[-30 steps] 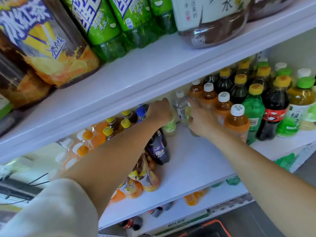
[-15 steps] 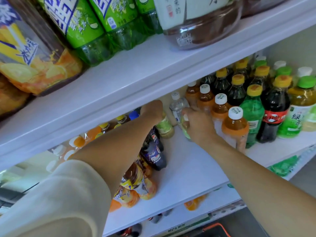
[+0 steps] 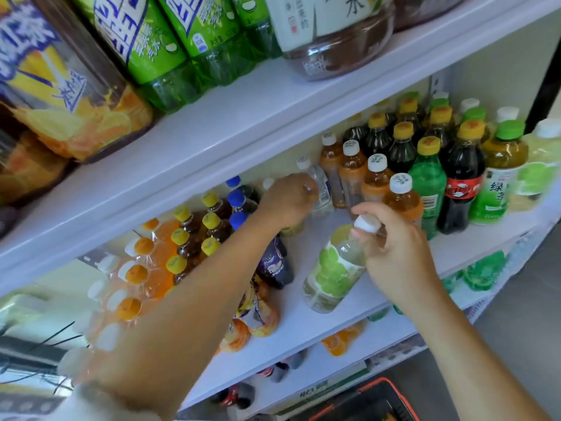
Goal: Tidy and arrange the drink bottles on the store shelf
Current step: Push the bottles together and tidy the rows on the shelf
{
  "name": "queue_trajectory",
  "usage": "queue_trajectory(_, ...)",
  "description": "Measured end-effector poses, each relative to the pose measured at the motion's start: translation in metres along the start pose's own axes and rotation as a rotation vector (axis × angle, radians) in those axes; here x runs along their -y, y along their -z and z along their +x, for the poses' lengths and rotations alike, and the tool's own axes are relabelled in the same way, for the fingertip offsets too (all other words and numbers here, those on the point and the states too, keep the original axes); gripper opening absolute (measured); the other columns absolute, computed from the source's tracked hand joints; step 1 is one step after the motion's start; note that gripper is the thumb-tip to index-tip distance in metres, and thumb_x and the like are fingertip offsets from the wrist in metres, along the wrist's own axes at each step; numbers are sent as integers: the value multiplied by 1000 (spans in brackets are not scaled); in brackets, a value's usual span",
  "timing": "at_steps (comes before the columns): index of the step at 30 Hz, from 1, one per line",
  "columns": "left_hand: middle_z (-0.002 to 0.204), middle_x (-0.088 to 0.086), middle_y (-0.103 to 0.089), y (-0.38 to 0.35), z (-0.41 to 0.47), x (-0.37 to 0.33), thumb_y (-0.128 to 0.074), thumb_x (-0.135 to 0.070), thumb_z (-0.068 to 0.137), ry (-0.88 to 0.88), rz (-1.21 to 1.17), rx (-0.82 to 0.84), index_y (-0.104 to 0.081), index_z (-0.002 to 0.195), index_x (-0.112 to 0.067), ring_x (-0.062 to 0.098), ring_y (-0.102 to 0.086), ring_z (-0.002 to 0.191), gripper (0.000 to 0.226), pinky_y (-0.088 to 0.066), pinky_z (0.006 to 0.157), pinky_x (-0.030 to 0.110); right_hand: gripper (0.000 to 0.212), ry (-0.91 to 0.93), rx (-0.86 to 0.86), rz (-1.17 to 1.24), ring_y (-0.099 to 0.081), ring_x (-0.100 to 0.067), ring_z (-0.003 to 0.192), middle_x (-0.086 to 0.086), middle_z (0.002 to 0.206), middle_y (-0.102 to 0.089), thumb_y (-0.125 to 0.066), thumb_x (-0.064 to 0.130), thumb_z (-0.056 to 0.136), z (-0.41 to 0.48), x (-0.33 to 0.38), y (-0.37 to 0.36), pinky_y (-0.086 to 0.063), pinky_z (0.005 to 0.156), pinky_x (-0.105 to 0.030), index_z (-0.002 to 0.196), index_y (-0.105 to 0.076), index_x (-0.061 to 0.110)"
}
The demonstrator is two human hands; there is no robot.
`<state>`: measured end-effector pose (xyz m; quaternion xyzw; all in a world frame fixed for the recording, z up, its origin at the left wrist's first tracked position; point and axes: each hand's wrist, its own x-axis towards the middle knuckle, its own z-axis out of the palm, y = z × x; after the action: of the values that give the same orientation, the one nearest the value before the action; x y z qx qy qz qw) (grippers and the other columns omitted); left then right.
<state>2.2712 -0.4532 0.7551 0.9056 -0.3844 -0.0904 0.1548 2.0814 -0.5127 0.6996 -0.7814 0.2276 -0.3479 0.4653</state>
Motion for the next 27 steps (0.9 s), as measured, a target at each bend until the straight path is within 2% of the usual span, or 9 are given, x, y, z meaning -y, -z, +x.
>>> queue_trajectory(2, 115, -4, -67, -2, -55, -9, -58, -45, 93, -83, -506, 183, -59, 131, -18, 16, -64, 109, 47, -50, 91, 20, 22, -21, -23, 46, -59, -15, 84, 7, 94, -65, -65, 18, 90, -4, 7, 16, -48, 71, -31, 108, -63, 30)
queue_trajectory(4, 118, -10, -63, -16, -106, -16, -69, -58, 78, -138, -519, 279, -36, 145, -34, 7, -66, 96, 79, -55, 83, 26, 21, -45, -64, 101, -63, -13, 88, 11, 95, -67, -65, 15, 90, -6, 14, 32, -50, 75, -30, 101, -63, 32)
queue_trajectory(5, 116, -13, -63, -27, -129, -19, -75, -61, 68, -128, -429, 226, -28, 144, -43, 7, -65, 89, 90, -55, 77, 28, 21, -62, -78, 149, -64, -9, 88, 12, 93, -69, -65, 13, 89, -7, 17, 38, -50, 75, -24, 97, -64, 33)
queue_trajectory(7, 103, -14, -66, -46, -163, -27, -76, -63, 58, -77, -289, -35, -30, 131, -49, 10, -66, 82, 87, -54, 70, 32, 21, -91, -57, 255, -66, -1, 84, 14, 89, -72, -68, 12, 88, -13, 26, 44, -48, 69, -9, 95, -65, 32)
queue_trajectory(9, 89, -11, -68, -53, -182, -34, -77, -57, 56, -34, -438, -132, -41, 121, -44, 11, -66, 76, 75, -54, 68, 33, 19, -119, -7, 399, -69, -1, 85, 14, 91, -74, -73, 21, 85, -23, 32, 47, -50, 70, -9, 100, -67, 30)
queue_trajectory(13, 95, -1, -74, -52, -204, -38, -84, -39, 57, 105, -1081, -66, -60, 113, -28, 22, -71, 84, 62, -58, 71, 33, 47, -352, 173, 798, -65, -16, 112, 0, 122, -69, -64, 48, 79, -49, 23, 52, -53, 90, -40, 123, -63, 32)
queue_trajectory(18, 110, 16, -72, -54, -220, -48, -81, -40, 60, 208, -1494, -112, -59, 122, -18, 41, -68, 102, 69, -54, 88, 60, 59, -665, 478, 984, -62, -30, 118, -7, 133, -62, -63, 56, 79, -97, 15, 36, -47, 98, -59, 134, -55, 35)
queue_trajectory(22, 106, 16, -72, -53, -225, -49, -79, -45, 60, 220, -1470, -175, -62, 119, -17, 39, -69, 98, 67, -55, 87, 57, 59, -602, 669, 1032, -62, -39, 115, -17, 128, -63, -65, 59, 82, -119, 28, 29, -51, 92, -57, 134, -55, 34)
queue_trajectory(27, 97, 0, -74, -48, -228, -45, -80, -50, 64, 99, -1313, -194, -65, 107, -36, 17, -72, 88, 48, -57, 69, 27, 58, -499, 521, 817, -66, -24, 113, 2, 126, -66, -69, 71, 69, -131, 39, 29, -56, 87, -48, 122, -59, 51)
